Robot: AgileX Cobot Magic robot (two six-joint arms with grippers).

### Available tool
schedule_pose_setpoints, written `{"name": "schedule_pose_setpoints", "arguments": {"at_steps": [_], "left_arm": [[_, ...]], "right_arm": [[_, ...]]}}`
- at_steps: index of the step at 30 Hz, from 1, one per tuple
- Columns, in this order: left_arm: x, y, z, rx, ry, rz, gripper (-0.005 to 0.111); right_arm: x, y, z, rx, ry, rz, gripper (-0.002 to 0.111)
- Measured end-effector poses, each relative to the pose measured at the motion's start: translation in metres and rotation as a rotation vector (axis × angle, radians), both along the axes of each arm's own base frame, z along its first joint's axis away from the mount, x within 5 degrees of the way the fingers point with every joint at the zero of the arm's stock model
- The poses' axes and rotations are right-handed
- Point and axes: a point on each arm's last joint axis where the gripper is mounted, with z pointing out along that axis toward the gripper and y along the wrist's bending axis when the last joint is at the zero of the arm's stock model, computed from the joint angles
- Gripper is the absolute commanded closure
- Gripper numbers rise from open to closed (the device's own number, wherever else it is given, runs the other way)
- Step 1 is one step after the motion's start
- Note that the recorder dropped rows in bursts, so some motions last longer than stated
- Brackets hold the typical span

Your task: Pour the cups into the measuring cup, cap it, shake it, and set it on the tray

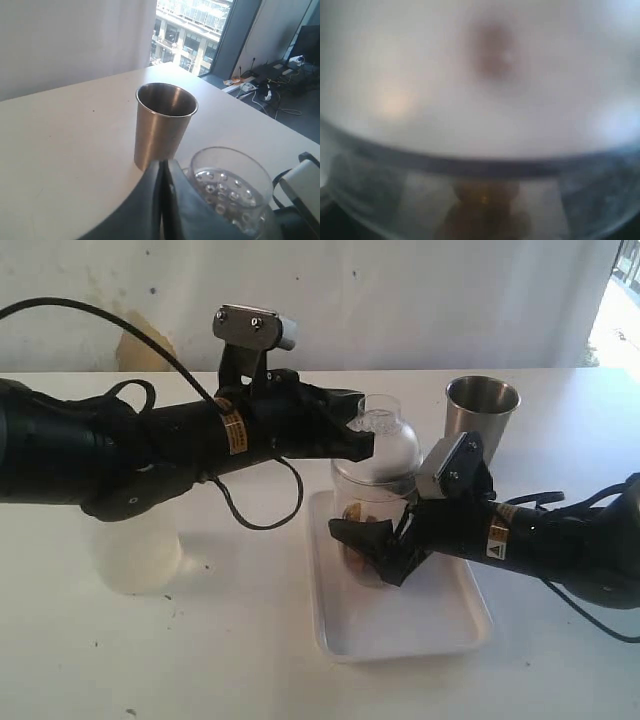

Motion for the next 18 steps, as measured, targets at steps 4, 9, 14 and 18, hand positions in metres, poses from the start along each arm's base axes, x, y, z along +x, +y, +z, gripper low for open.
{"name": "schedule_pose_setpoints", "arguments": {"at_steps": [4,9,14,18], "left_arm": [[0.0,-0.001,0.001,0.002,-0.008,0.01,0.107],[0.001,0.0,-0.002,0.033,0.008,0.026,0.107],[0.002,0.001,-0.007,0.059,0.033,0.039,0.107],[0.002,0.002,-0.013,0.084,0.054,0.045,0.107]], "right_arm": [[0.0,0.0,0.0,0.008,0.015,-0.005,0.026],[-0.001,0.0,0.0,-0.002,0.02,0.003,0.026],[-0.001,0.0,0.0,-0.019,0.016,0.008,0.026],[-0.001,0.0,-0.001,-0.026,0.025,0.011,0.012]]}}
